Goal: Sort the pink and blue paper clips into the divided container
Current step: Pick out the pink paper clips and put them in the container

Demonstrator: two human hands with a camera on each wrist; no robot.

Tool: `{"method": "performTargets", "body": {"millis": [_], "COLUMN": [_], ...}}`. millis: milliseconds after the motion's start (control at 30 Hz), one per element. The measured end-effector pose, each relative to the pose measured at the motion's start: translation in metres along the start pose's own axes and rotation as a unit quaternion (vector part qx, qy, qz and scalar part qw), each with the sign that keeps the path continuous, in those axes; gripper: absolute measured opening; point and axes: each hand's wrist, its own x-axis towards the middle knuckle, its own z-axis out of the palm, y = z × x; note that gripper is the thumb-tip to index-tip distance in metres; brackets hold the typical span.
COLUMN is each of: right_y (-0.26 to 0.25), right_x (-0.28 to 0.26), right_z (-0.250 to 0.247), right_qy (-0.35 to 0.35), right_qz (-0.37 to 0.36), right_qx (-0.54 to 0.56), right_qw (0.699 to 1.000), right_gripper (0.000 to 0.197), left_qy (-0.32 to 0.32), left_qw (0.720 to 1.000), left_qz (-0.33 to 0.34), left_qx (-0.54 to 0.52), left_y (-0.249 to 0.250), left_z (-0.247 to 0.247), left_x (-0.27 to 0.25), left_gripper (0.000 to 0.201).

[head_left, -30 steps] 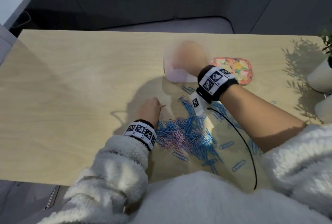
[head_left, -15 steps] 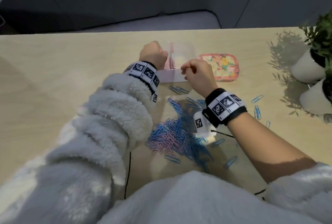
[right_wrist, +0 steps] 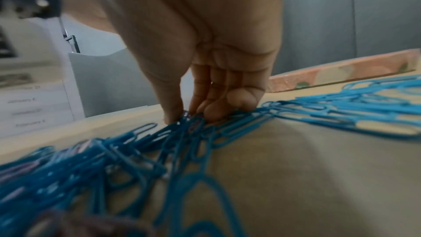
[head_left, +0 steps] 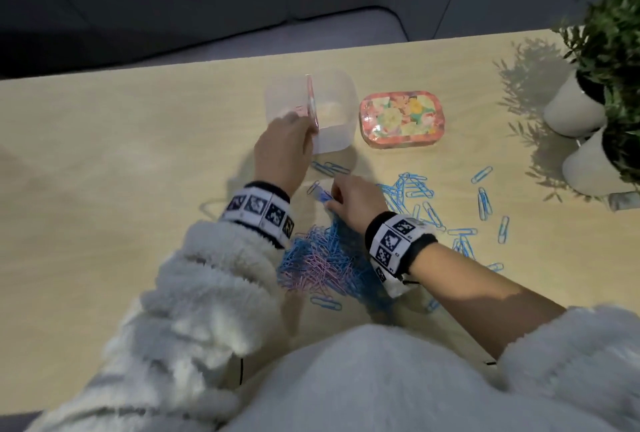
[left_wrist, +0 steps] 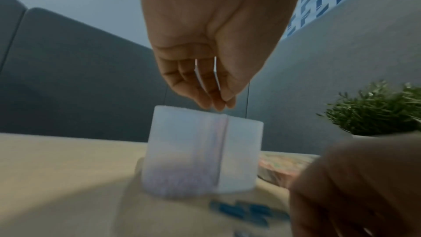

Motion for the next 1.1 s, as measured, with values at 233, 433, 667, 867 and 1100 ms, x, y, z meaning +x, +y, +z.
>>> {"method": "performTargets", "body": {"millis": [233,433,667,867,1100], "right_y": [0.023,0.045,0.053,0.061,0.031], "right_x": [-0.002,-0.006,-0.006,-0.003,0.017], "right_z": [-0.016,-0.037,-0.043,-0.05,-0.037], "right_qy": [-0.008,-0.015,-0.014,0.048,0.055], "right_qz": [0.054,0.048,0.053,0.103,0.029], "right_qx": [0.1,0.104,0.103,0.084,0.001], "right_qw": [0.993,0.993,0.993,0.99,0.998], "right_gripper": [0.006,0.01,0.034,0.014,0.015], "left_qy": [-0.157,-0.155,-0.166,-0.213,-0.206], "left_qw": [0.983,0.982,0.98,0.917,0.897], "left_qz": [-0.091,-0.111,-0.102,-0.203,-0.221], "left_qx": [-0.006,-0.009,-0.047,-0.268,-0.322], "left_y": [-0.02,-0.022,-0.02,-0.007,0.016], "left_z": [0.043,0.055,0.052,0.051,0.056], "left_x": [-0.038,-0.036,-0.041,-0.034,-0.025], "left_gripper": [0.018,0.011,0.008,0.019,0.016]}}
